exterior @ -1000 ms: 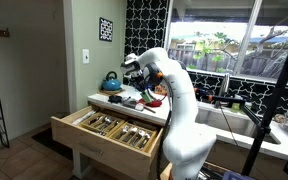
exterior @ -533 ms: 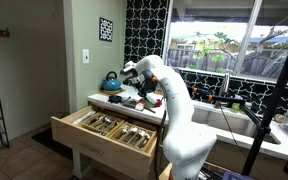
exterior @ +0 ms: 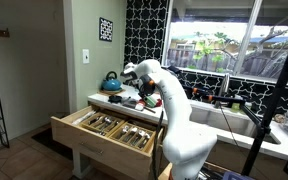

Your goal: Take the sponges out of the tray then put the tray in the drawer

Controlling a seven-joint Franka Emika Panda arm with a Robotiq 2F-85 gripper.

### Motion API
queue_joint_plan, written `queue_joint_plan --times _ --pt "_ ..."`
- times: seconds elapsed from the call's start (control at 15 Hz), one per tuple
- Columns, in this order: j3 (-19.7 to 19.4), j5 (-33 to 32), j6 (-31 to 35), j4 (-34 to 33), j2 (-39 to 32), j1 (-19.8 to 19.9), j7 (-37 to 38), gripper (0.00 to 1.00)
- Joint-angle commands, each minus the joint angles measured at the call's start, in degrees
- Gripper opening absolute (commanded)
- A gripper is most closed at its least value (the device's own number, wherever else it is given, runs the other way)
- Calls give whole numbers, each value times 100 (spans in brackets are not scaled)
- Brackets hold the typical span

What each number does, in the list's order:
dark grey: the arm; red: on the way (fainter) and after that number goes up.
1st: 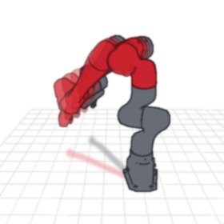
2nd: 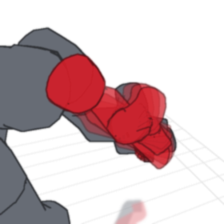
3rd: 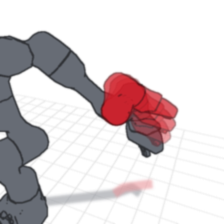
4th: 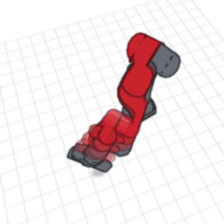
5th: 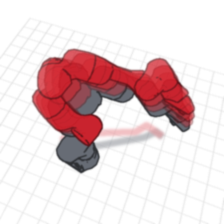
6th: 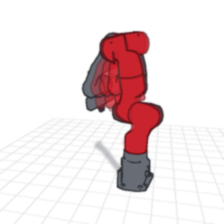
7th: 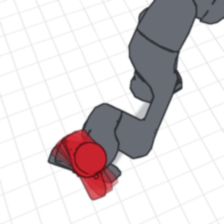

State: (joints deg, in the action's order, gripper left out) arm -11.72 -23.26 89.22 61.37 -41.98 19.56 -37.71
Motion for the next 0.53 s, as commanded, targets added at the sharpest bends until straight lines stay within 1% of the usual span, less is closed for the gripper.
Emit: queue_joint_plan --times 0.0,0.2,0.27,0.47 --pt "121 192 -74 -503 -365 137 -155 76" --pt "177 321 -55 -650 -453 151 -132 98" --pt "198 373 -22 -685 -459 157 -120 100" --pt "239 533 101 -686 -374 144 -85 100"
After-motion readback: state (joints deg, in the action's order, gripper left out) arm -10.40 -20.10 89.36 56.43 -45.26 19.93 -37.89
